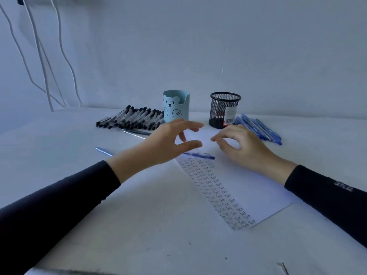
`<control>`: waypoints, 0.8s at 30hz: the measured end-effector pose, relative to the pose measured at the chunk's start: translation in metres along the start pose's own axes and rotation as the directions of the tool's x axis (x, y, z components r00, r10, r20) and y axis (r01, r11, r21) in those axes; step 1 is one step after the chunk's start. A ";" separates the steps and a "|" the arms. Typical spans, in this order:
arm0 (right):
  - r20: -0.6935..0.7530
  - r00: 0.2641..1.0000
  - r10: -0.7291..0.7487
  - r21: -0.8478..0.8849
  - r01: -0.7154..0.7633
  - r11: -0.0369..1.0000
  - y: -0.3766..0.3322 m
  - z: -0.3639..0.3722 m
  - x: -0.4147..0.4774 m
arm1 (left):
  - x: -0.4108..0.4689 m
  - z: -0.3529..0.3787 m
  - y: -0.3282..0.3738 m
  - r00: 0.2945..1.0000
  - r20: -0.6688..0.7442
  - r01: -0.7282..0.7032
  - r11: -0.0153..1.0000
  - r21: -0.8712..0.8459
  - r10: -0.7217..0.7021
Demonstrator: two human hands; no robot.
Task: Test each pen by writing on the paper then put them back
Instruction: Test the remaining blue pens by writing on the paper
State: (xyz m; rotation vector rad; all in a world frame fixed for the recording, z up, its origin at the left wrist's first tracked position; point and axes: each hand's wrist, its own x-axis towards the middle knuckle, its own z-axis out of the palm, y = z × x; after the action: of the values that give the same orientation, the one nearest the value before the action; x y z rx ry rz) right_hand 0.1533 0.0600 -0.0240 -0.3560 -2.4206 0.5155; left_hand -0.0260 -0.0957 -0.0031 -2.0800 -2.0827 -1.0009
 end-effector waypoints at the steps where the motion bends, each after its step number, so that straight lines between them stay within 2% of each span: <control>1: 0.042 0.999 0.028 -0.002 -0.027 1.000 -0.003 -0.002 0.000 | 0.001 -0.002 -0.001 1.000 -0.025 0.008 1.000 -0.009 -0.008; 4: 0.214 0.974 0.077 -0.061 -0.066 0.996 -0.008 -0.005 -0.003 | -0.001 -0.015 -0.013 0.994 -0.084 0.073 0.997 -0.019 -0.074; 7: 0.207 0.978 0.005 -0.060 0.008 0.998 -0.008 -0.001 -0.003 | -0.004 -0.021 -0.031 0.982 -0.110 0.155 0.988 0.010 -0.153; 9: 0.181 0.983 0.042 0.036 -0.049 0.998 -0.005 -0.006 0.001 | -0.004 -0.023 -0.038 0.975 -0.120 0.189 0.982 0.022 -0.185; 10: 0.191 0.975 0.117 0.157 -0.148 0.976 -0.004 -0.011 0.003 | -0.005 -0.024 -0.040 0.974 -0.118 0.197 0.980 0.025 -0.193; 12: 0.206 0.947 0.247 0.489 -0.318 0.812 -0.005 -0.025 0.008 | -0.005 -0.023 -0.038 0.979 -0.081 0.188 0.982 0.030 -0.185; 14: 0.184 0.927 0.326 0.695 -0.357 0.624 -0.007 -0.038 0.013 | -0.006 -0.020 -0.035 0.986 -0.024 0.163 0.985 0.056 -0.162; 17: 0.173 0.899 0.402 0.829 -0.353 0.434 -0.011 -0.050 0.018 | -0.007 -0.015 -0.032 0.985 0.068 0.157 0.985 0.070 -0.162; 21: 0.269 0.852 0.449 0.941 -0.332 0.065 -0.009 -0.053 0.021 | -0.013 -0.011 -0.033 0.949 0.287 0.100 0.987 0.127 -0.133; 24: 0.367 0.818 0.442 0.915 -0.404 -0.012 -0.013 -0.054 0.020 | -0.013 -0.009 -0.033 0.932 0.332 0.107 0.986 0.125 -0.143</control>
State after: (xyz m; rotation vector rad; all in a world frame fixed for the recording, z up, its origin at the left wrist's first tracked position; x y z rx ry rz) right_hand 0.1706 0.0707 0.0320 -0.4634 -1.2817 2.2244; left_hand -0.0577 -0.1079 -0.0155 -2.2228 -2.3919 -0.5537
